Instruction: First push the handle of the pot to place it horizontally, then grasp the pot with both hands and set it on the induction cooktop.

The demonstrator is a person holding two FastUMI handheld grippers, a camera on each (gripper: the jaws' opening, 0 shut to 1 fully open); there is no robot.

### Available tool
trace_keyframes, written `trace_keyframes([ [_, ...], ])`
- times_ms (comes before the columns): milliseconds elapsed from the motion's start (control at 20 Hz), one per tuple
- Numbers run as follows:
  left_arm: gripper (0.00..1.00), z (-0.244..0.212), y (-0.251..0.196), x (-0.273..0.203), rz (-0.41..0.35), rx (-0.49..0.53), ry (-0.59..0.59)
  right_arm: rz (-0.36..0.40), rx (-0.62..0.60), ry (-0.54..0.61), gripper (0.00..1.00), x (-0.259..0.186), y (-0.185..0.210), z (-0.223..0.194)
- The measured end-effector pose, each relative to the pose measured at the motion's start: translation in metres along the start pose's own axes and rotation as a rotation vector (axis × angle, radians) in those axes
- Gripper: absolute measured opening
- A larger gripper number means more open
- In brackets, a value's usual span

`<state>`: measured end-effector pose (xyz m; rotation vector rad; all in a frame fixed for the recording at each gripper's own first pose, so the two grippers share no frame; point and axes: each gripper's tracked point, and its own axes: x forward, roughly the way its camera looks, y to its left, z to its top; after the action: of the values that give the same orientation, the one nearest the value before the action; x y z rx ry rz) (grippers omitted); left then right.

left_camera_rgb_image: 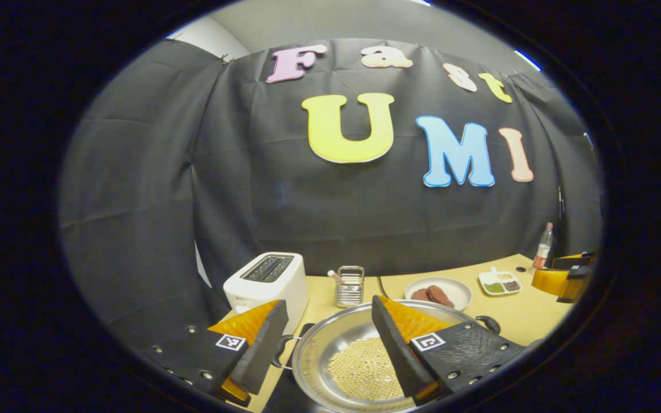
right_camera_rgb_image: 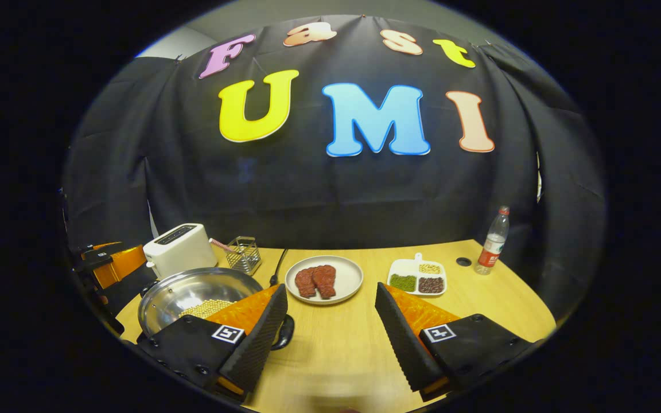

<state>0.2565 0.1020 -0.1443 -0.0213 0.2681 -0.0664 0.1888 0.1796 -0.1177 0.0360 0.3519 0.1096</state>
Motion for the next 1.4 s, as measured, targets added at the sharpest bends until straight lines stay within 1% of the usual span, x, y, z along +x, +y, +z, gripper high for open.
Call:
trace_keyframes([
  [50, 0.89, 0.007, -0.013, -0.007, -0.001, -0.001, -0.015, -0.010, -0.008, -0.022, 0.97, -0.010, -0.015, 0.006],
  [100, 0.89, 0.013, -0.027, -0.014, -0.004, -0.004, -0.028, -0.020, -0.013, -0.043, 0.94, -0.020, -0.030, 0.012],
  [150, 0.89, 0.021, -0.043, -0.022, -0.009, -0.009, -0.043, -0.026, -0.020, -0.060, 0.93, -0.030, -0.044, 0.016],
  [200, 0.87, 0.029, -0.059, -0.031, -0.020, -0.012, -0.058, -0.032, -0.024, -0.077, 0.98, -0.041, -0.057, 0.020],
  [250, 0.88, 0.037, -0.074, -0.041, -0.025, -0.013, -0.073, -0.037, -0.027, -0.093, 0.94, -0.051, -0.070, 0.024],
  [300, 0.87, 0.045, -0.087, -0.052, -0.031, -0.012, -0.090, -0.040, -0.030, -0.108, 0.97, -0.062, -0.082, 0.027],
  [350, 0.87, 0.052, -0.102, -0.063, -0.039, -0.011, -0.104, -0.044, -0.032, -0.120, 0.98, -0.075, -0.094, 0.028],
  [500, 0.87, 0.066, -0.146, -0.098, -0.071, -0.030, -0.131, -0.049, -0.036, -0.162, 0.97, -0.109, -0.125, 0.035],
  [550, 0.88, 0.068, -0.159, -0.109, -0.079, -0.036, -0.133, -0.054, -0.039, -0.175, 0.97, -0.118, -0.136, 0.035],
  [600, 0.88, 0.073, -0.168, -0.122, -0.080, -0.034, -0.141, -0.052, -0.045, -0.188, 0.93, -0.126, -0.144, 0.036],
  [650, 0.87, 0.077, -0.177, -0.134, -0.077, -0.028, -0.152, -0.051, -0.049, -0.198, 0.97, -0.134, -0.152, 0.037],
  [750, 0.90, 0.085, -0.194, -0.156, -0.076, -0.010, -0.176, -0.043, -0.044, -0.215, 0.97, -0.155, -0.162, 0.036],
  [800, 0.87, 0.089, -0.200, -0.169, -0.072, -0.001, -0.190, -0.036, -0.037, -0.220, 0.97, -0.165, -0.166, 0.037],
  [850, 0.87, 0.093, -0.206, -0.181, -0.071, 0.005, -0.201, -0.029, -0.033, -0.225, 0.97, -0.172, -0.170, 0.035],
  [900, 0.87, 0.095, -0.211, -0.193, -0.072, 0.006, -0.213, -0.027, -0.032, -0.234, 0.94, -0.180, -0.173, 0.036],
  [950, 0.87, 0.097, -0.216, -0.204, -0.080, 0.005, -0.221, -0.029, -0.036, -0.242, 0.97, -0.187, -0.176, 0.036],
  [1000, 0.87, 0.097, -0.220, -0.214, -0.088, 0.005, -0.226, -0.031, -0.041, -0.251, 0.97, -0.196, -0.178, 0.036],
  [1150, 0.87, 0.099, -0.220, -0.240, -0.100, 0.025, -0.239, -0.030, -0.053, -0.263, 0.97, -0.211, -0.176, 0.034],
  [1250, 0.87, 0.101, -0.217, -0.256, -0.101, 0.031, -0.251, -0.036, -0.039, -0.275, 0.97, -0.221, -0.173, 0.039],
  [1400, 0.87, 0.104, -0.206, -0.275, -0.095, 0.015, -0.255, -0.042, -0.021, -0.299, 0.97, -0.235, -0.166, 0.045],
])
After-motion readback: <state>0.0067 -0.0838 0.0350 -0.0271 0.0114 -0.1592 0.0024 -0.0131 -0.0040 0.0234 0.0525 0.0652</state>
